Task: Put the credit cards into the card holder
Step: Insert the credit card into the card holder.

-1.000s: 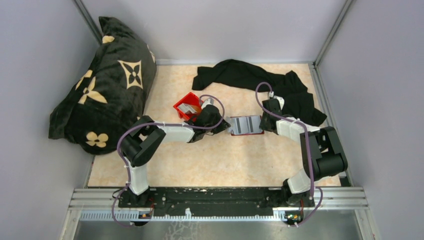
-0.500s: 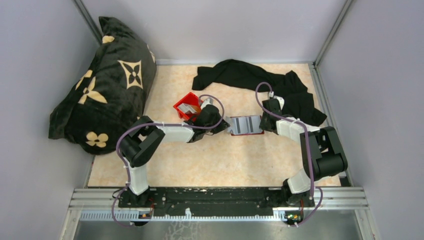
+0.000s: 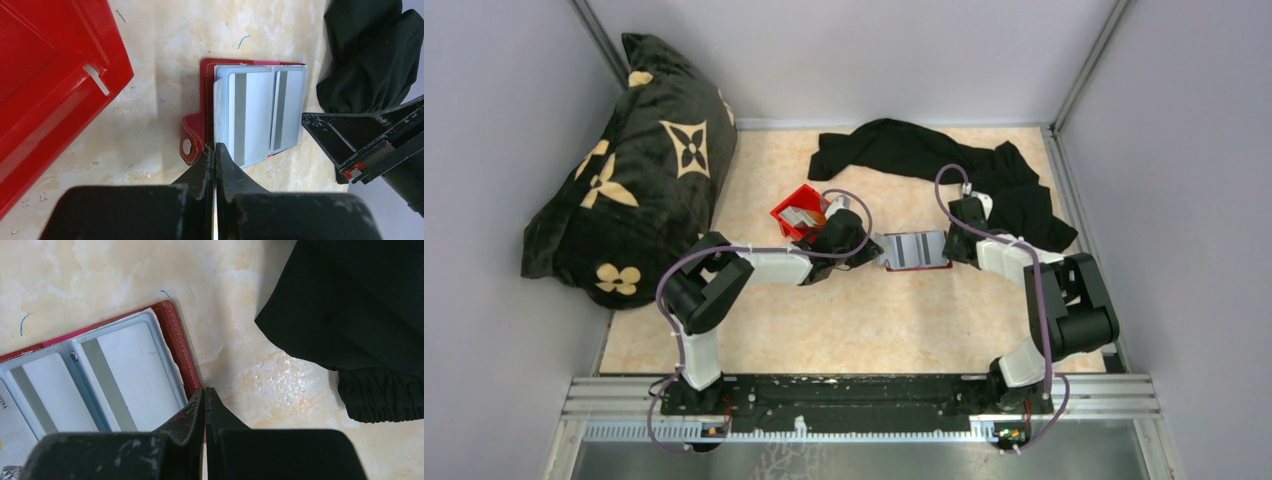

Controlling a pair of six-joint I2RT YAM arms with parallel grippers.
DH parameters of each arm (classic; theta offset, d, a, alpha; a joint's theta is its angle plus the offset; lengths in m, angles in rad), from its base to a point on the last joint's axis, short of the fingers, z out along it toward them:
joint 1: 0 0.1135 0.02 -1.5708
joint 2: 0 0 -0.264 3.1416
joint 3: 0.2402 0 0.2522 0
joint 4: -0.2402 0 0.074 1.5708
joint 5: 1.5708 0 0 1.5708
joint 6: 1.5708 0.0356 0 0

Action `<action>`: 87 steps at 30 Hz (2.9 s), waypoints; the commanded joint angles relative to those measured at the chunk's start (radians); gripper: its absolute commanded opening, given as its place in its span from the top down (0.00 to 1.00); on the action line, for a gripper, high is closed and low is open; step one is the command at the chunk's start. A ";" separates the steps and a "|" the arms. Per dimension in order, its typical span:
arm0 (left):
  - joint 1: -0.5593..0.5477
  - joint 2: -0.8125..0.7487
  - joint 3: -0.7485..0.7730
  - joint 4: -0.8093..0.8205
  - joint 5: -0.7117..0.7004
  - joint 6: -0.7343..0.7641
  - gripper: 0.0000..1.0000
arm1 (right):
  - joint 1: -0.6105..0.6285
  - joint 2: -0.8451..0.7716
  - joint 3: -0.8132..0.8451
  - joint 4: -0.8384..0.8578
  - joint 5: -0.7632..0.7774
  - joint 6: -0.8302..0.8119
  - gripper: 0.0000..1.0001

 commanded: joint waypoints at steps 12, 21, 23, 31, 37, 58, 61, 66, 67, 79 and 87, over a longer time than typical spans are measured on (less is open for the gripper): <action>-0.030 0.101 0.056 -0.019 0.019 -0.022 1.00 | -0.005 0.043 0.000 0.007 -0.029 -0.004 1.00; -0.029 0.114 0.015 0.172 0.093 -0.020 1.00 | -0.006 0.044 -0.003 0.010 -0.030 -0.003 1.00; -0.029 0.113 0.011 0.195 0.101 -0.023 1.00 | -0.006 0.044 -0.003 0.008 -0.028 -0.004 1.00; -0.031 0.074 -0.001 0.233 0.108 -0.017 1.00 | -0.005 0.044 -0.001 0.008 -0.026 -0.001 1.00; -0.037 0.062 0.022 0.227 0.114 -0.008 1.00 | -0.005 0.041 0.001 0.004 -0.024 -0.001 1.00; -0.063 0.092 0.124 0.209 0.118 0.008 1.00 | -0.005 0.041 0.000 0.008 -0.035 -0.001 1.00; -0.071 0.108 0.149 0.202 0.120 0.010 1.00 | -0.005 0.041 0.000 0.007 -0.035 -0.001 1.00; -0.073 0.129 0.173 0.182 0.120 0.016 1.00 | -0.006 0.034 0.002 0.000 -0.023 -0.001 1.00; -0.074 0.125 0.168 0.181 0.113 0.016 1.00 | -0.006 0.030 0.003 -0.001 -0.020 -0.002 1.00; -0.044 0.114 0.059 0.242 0.087 -0.009 1.00 | -0.006 0.009 0.012 -0.014 -0.002 -0.003 1.00; -0.032 0.126 0.041 0.263 0.100 -0.020 1.00 | -0.005 0.017 0.022 -0.014 -0.005 -0.006 1.00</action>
